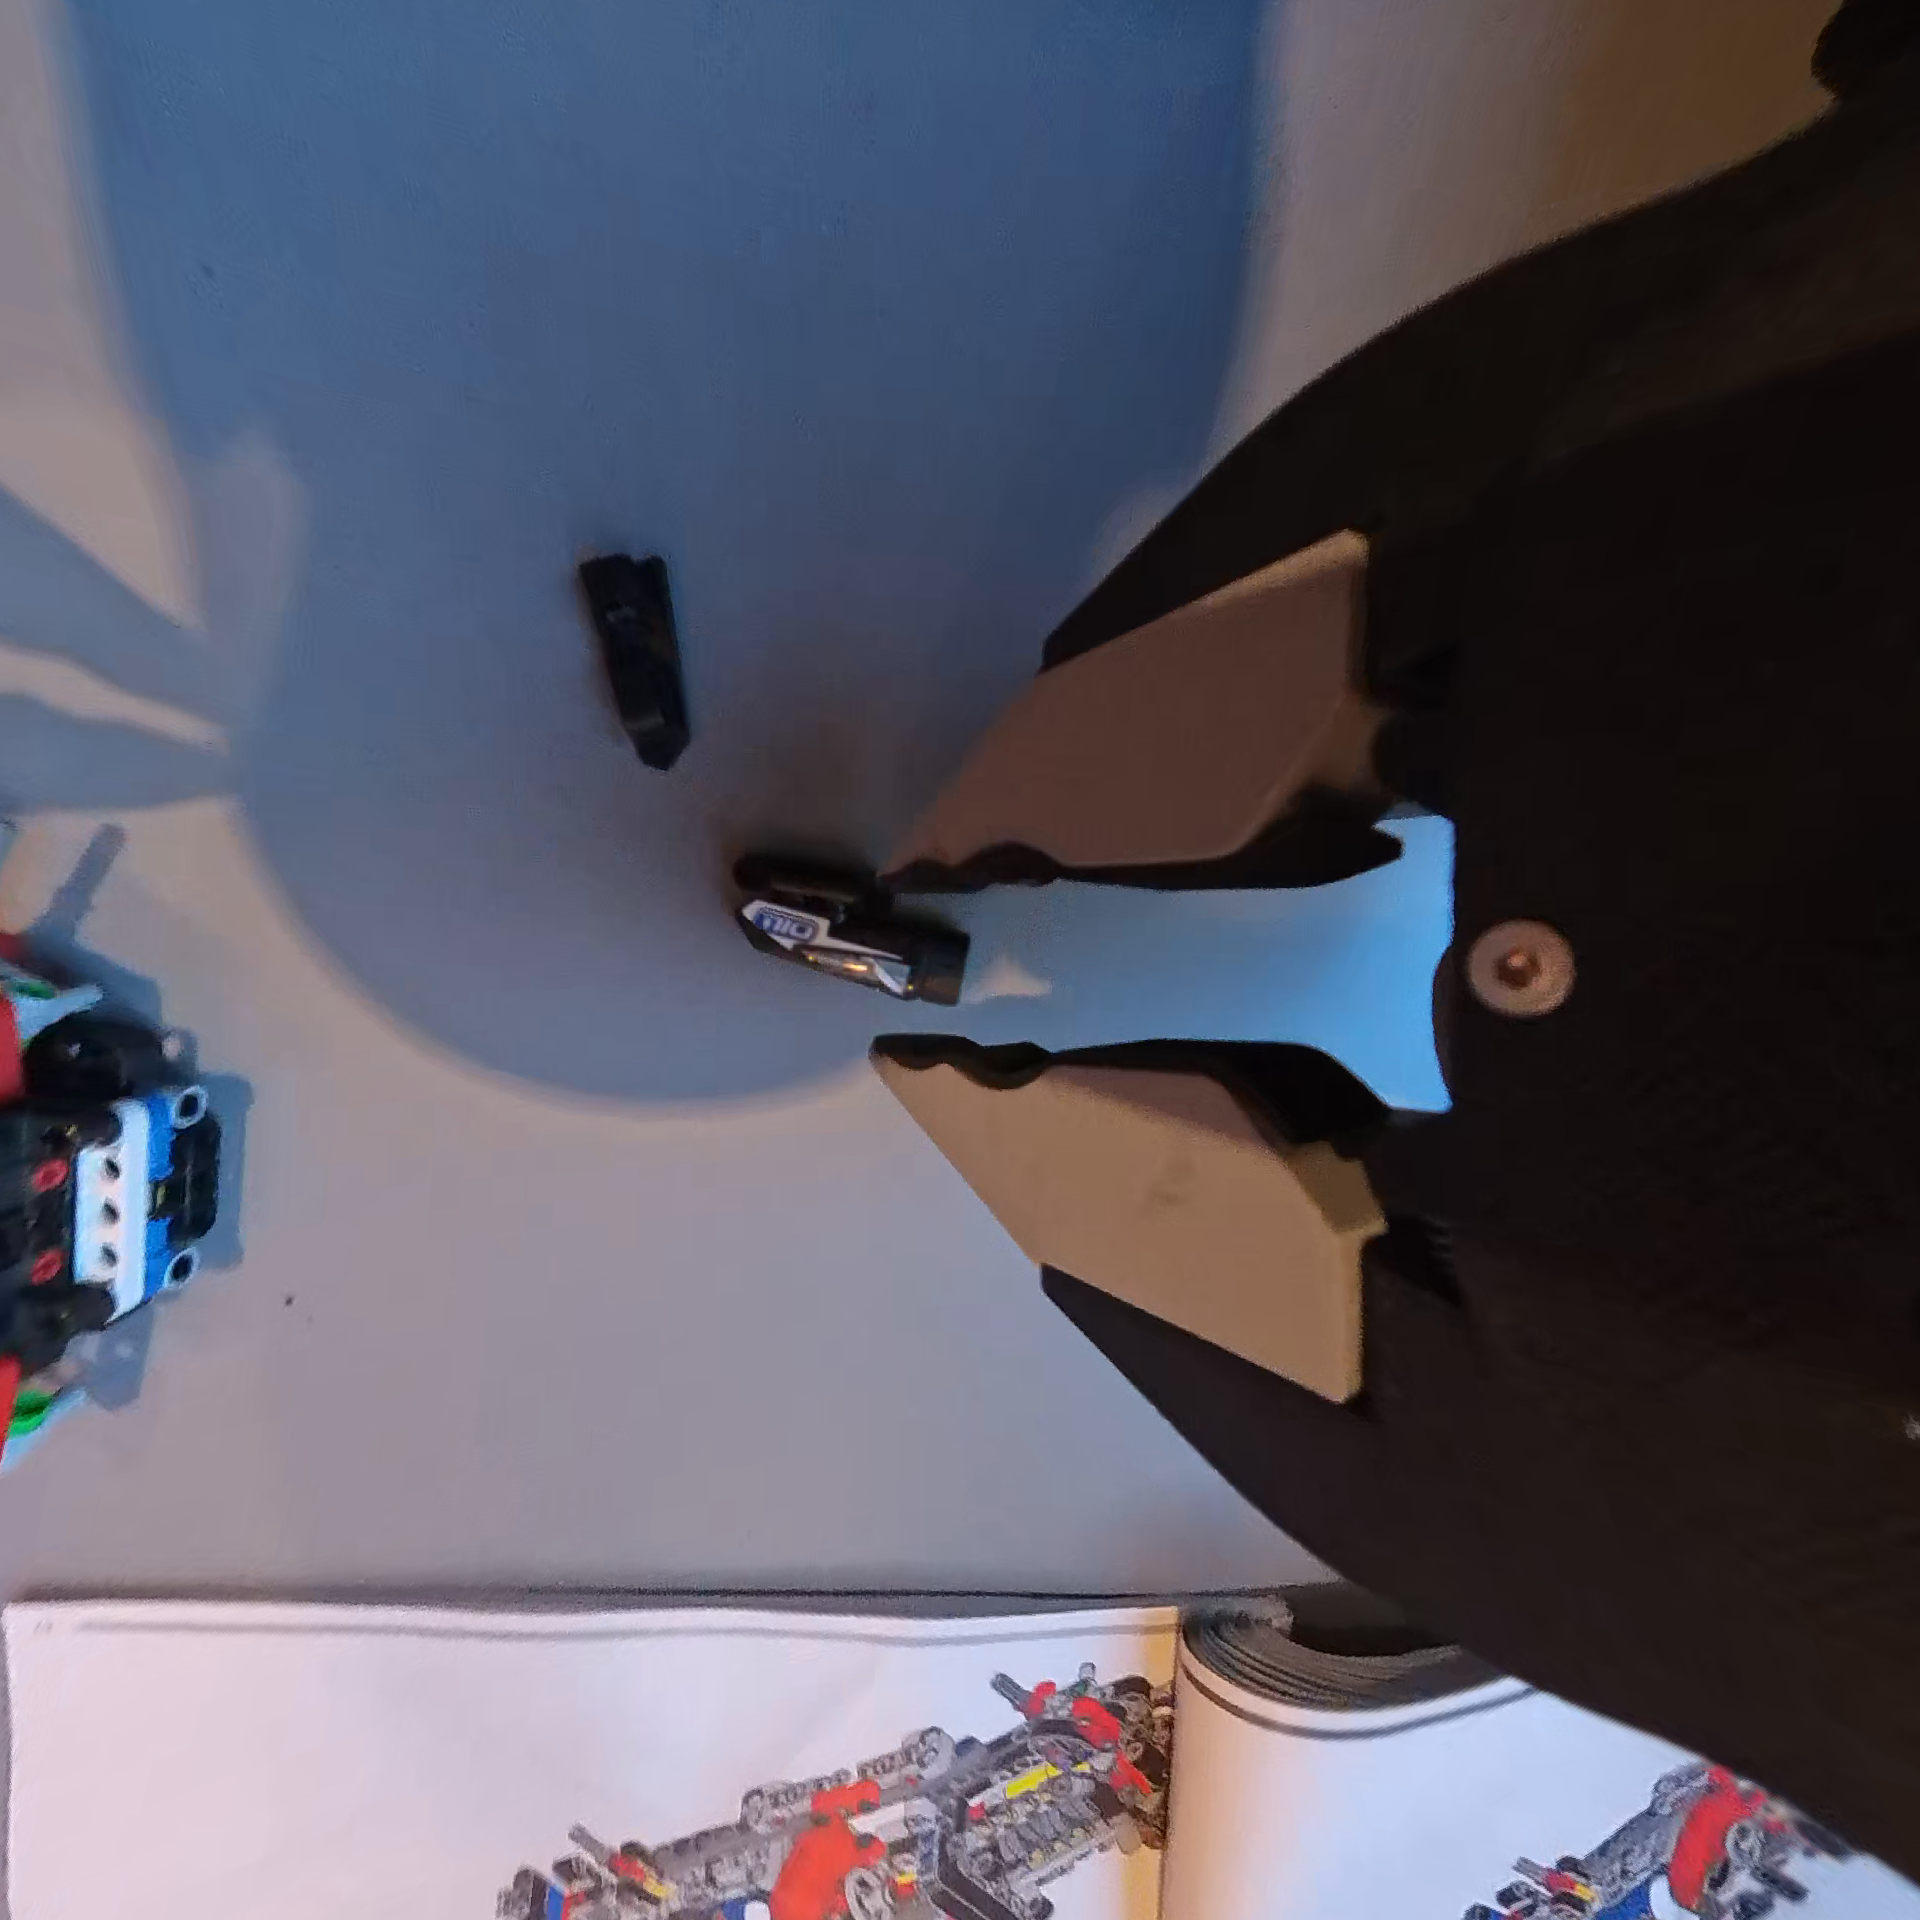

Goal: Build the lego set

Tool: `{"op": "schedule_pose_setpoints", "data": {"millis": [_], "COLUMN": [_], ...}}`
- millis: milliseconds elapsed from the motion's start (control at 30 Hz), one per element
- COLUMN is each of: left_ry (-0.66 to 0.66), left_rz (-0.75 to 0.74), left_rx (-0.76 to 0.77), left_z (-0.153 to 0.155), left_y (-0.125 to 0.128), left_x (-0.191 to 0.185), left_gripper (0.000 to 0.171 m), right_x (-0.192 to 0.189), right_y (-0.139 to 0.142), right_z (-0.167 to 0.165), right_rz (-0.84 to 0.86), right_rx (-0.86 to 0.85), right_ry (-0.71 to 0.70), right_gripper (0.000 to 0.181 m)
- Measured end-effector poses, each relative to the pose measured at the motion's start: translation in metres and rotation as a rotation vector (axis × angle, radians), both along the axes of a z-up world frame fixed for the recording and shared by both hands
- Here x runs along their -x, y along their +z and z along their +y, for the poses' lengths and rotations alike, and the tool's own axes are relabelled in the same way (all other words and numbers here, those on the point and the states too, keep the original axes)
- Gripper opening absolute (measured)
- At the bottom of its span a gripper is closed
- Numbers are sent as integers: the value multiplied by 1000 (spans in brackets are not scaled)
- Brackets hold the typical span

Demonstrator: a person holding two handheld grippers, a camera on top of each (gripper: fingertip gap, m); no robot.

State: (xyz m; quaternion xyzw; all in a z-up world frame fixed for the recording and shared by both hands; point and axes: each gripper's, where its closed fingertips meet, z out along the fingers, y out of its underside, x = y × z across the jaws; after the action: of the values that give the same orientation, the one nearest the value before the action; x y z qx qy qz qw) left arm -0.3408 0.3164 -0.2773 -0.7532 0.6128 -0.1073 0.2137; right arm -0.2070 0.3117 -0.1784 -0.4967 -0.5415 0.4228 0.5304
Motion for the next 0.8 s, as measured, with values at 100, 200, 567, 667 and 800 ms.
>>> {"op": "schedule_pose_setpoints", "data": {"millis": [100,200,567,667,800], "left_ry": [8,42,260,349,359], "left_rz": [37,-22,-181,-506,-1396], "left_rx": [31,67,-22,-24,243], "left_z": [-2,-7,11,25,17], "left_y": [-12,-13,-3,35,147], "left_x": [-1,-10,-12,-28,-44], "left_gripper": [27,18,6,6,6], "right_x": [0,-1,15,19,31], "right_y": [1,1,-11,-11,1], "right_z": [-2,-2,-1,11,25], "right_rz": [1,-1,-62,-52,-10], "right_rx": [-12,-18,63,165,353], "right_ry": [-1,-4,-22,-93,-117], "right_gripper": [2,2,8,8,9]}}
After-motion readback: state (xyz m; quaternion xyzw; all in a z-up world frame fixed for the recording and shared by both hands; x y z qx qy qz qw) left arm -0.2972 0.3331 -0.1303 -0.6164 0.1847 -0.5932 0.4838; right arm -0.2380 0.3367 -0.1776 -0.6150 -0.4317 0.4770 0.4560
